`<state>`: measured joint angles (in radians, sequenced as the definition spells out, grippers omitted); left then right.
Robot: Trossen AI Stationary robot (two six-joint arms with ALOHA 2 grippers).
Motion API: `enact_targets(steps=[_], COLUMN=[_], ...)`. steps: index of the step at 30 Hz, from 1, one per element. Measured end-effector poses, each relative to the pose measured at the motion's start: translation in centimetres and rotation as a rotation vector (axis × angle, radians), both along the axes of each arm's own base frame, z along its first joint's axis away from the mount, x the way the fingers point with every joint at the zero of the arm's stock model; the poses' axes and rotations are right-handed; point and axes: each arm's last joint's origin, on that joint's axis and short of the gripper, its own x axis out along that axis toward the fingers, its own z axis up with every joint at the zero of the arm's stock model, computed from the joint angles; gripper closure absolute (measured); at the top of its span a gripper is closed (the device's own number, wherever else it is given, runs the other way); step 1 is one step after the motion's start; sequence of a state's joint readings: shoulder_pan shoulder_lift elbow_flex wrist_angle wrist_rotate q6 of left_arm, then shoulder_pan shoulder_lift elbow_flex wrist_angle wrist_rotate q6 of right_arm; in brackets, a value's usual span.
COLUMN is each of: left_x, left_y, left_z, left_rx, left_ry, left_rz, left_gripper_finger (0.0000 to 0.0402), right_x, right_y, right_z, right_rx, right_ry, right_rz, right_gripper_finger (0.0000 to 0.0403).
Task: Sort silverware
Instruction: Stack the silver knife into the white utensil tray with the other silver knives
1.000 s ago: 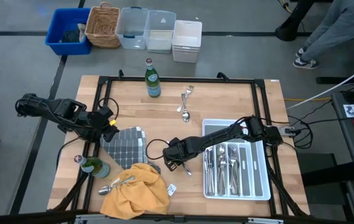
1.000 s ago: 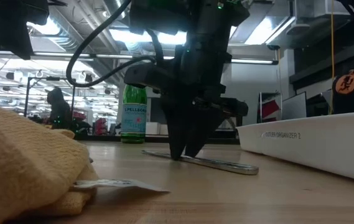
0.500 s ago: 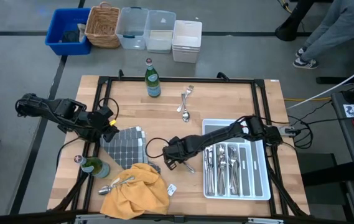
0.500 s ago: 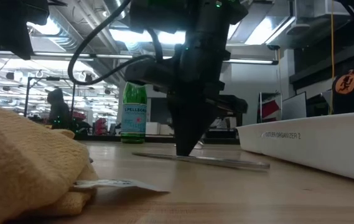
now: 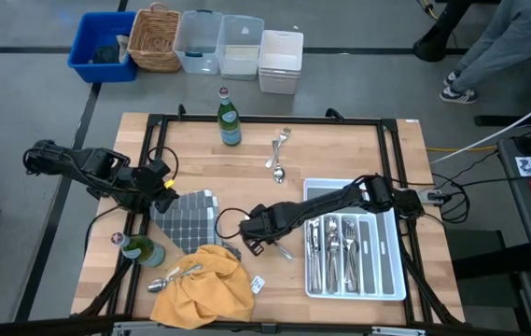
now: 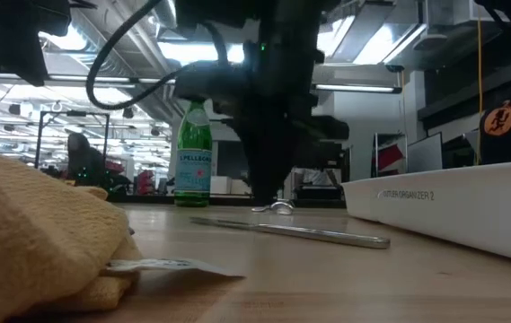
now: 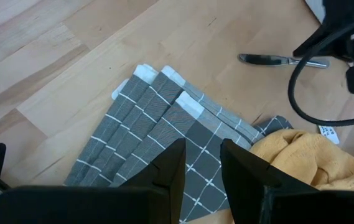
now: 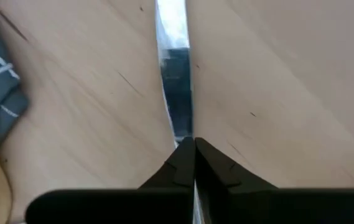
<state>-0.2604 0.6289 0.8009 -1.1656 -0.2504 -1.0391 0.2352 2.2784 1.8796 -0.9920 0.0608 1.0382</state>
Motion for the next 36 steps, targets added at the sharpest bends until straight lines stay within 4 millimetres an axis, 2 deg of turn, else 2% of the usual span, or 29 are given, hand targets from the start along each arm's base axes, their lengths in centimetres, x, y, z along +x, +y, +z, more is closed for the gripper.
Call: enact_targets(steps=[6,11,15,19,25,30,36], left_x=[0.0,0.0,0.0,0.0,0.0,0.0,0.0], left_y=[0.0,0.0,0.0,0.0,0.0,0.0,0.0], left_z=[0.0,0.0,0.0,0.0,0.0,0.0,0.0], left_rx=[0.001,0.001,0.001,0.013,0.014,0.014,0.014], left_ry=[0.0,0.0,0.0,0.002,0.002,0.003,0.002], left_rz=[-0.002,-0.002,-0.002,-0.018,-0.021,-0.02,-0.02], left_gripper_finger=[0.0314,0.0314,0.0314,0.0314,0.0314,0.0314,0.0314], right_x=[-0.1,0.3,0.3,0.4,0.0,0.0,0.6], right_y=[0.0,0.1,0.2,0.0,-0.1,-0.1,0.1], right_z=[2.2,2.8,2.8,2.8,1.3,-0.9,-1.5], right_rx=[0.001,0.027,0.042,0.078,0.065,0.053,0.055], right_ry=[0.035,-0.007,-0.005,0.002,0.035,0.073,0.029], right_rz=[0.001,0.005,0.007,0.008,0.005,0.017,0.058], right_gripper_finger=[0.0398,0.0391,0.0365,0.032,0.0269,0.0267,0.0271])
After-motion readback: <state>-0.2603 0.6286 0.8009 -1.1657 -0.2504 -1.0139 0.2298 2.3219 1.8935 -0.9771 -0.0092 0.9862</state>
